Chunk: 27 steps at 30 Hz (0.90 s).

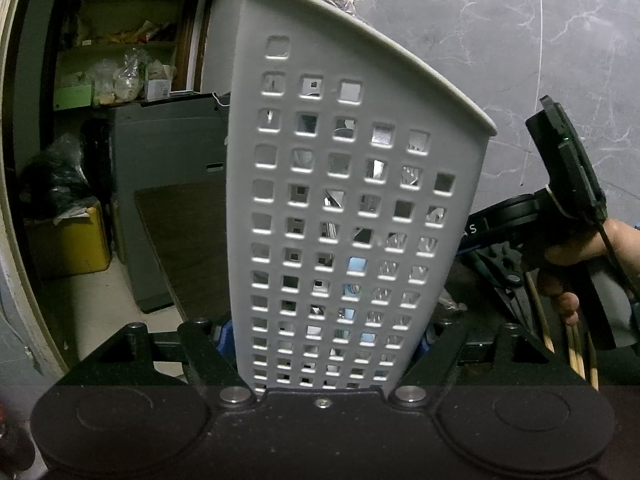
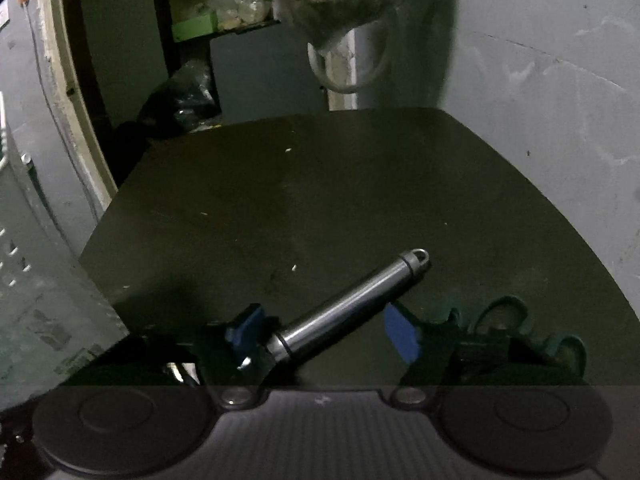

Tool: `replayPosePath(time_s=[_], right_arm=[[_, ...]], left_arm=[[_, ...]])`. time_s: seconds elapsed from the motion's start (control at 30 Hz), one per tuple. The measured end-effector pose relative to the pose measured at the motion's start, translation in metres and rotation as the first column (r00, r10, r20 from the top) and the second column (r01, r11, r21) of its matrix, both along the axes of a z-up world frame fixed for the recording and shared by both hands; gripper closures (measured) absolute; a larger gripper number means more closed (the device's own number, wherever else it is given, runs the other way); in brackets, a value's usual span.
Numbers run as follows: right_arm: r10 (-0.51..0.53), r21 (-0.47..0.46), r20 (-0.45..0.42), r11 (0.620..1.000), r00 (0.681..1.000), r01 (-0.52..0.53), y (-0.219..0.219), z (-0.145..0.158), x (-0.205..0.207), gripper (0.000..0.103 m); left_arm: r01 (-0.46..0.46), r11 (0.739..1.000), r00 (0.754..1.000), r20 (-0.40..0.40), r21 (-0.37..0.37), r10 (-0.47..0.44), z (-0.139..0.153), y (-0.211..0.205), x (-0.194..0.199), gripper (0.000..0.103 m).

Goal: Organize utensils
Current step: 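Grasp the dark-handled metal peeler by its handle with the right tool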

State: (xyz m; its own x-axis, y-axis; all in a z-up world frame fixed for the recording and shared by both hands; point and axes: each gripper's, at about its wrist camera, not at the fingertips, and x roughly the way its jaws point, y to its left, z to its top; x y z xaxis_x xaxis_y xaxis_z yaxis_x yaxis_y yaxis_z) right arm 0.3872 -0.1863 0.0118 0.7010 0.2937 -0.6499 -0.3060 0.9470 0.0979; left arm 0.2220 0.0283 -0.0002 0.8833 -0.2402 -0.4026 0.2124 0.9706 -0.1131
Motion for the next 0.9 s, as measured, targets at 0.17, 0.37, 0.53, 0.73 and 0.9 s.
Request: replayPosePath(time_s=[0.17, 0.37, 0.53, 0.73, 0.9], right_arm=[[0.014, 0.062, 0.01, 0.998, 1.0, -0.014, -0.007, -0.003, -0.01, 0.071], [0.058, 0.1, -0.002, 0.993, 0.998, -0.058, -0.015, -0.002, -0.028, 0.082], [0.125, 0.084, -0.023, 0.989, 0.992, -0.123, -0.011, 0.001, -0.048, 0.082], [0.176, 0.035, -0.036, 0.984, 0.984, -0.175, -0.003, 0.008, -0.059, 0.078], [0.18, 0.044, -0.034, 0.983, 0.983, -0.178, 0.006, 0.01, -0.043, 0.061]], left_arm=[[-0.001, 1.0, 1.0, -0.001, 0.003, 0.001, 0.0, 0.0, 0.001, 0.026], [-0.003, 1.0, 1.0, -0.002, 0.008, 0.003, 0.0, -0.001, 0.002, 0.026], [-0.003, 1.0, 1.0, -0.001, 0.008, 0.003, 0.0, -0.001, 0.001, 0.026], [-0.003, 1.0, 1.0, -0.001, 0.008, 0.003, 0.0, -0.001, 0.001, 0.026], [-0.003, 1.0, 1.0, -0.002, 0.009, 0.003, 0.0, -0.001, 0.001, 0.026]])
